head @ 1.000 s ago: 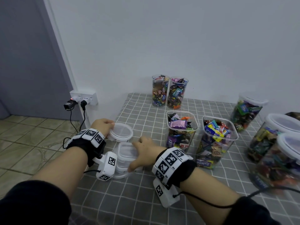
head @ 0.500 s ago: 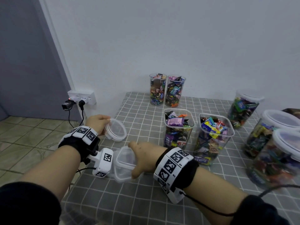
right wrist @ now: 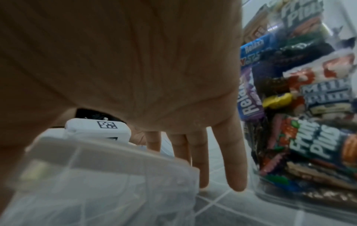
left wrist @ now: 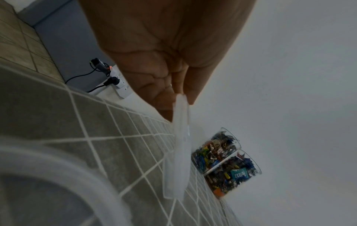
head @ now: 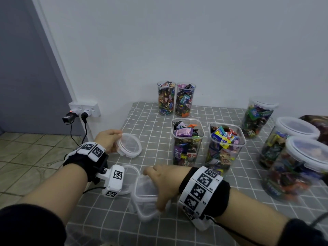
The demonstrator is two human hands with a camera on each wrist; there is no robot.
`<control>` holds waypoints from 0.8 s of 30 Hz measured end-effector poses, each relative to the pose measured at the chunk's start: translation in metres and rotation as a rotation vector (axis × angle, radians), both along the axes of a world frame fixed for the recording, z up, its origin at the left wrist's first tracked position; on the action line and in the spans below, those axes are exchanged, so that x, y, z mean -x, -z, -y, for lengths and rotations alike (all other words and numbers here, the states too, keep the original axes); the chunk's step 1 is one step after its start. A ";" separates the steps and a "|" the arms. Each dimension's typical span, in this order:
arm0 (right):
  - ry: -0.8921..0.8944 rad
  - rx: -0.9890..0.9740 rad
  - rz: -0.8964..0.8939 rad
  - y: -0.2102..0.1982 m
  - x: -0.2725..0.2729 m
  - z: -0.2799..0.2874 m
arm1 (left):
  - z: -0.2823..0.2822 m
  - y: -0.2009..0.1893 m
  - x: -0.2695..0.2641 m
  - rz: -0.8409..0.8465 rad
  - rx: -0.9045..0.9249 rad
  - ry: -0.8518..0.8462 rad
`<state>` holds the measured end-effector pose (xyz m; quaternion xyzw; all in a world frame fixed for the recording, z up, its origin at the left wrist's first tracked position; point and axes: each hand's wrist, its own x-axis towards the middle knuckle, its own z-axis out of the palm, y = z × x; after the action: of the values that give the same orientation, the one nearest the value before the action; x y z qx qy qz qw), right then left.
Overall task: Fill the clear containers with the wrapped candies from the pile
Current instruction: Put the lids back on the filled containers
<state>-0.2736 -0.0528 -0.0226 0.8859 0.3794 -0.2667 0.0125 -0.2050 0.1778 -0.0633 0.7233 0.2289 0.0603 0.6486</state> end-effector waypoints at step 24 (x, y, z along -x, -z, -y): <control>0.005 -0.030 0.063 0.008 0.013 0.029 | 0.056 -0.049 0.046 -0.192 -1.097 0.490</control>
<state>-0.2868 -0.0817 -0.0310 0.8949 0.3806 -0.2329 0.0107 -0.2512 0.1219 -0.0144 0.9860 0.0489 -0.0472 0.1526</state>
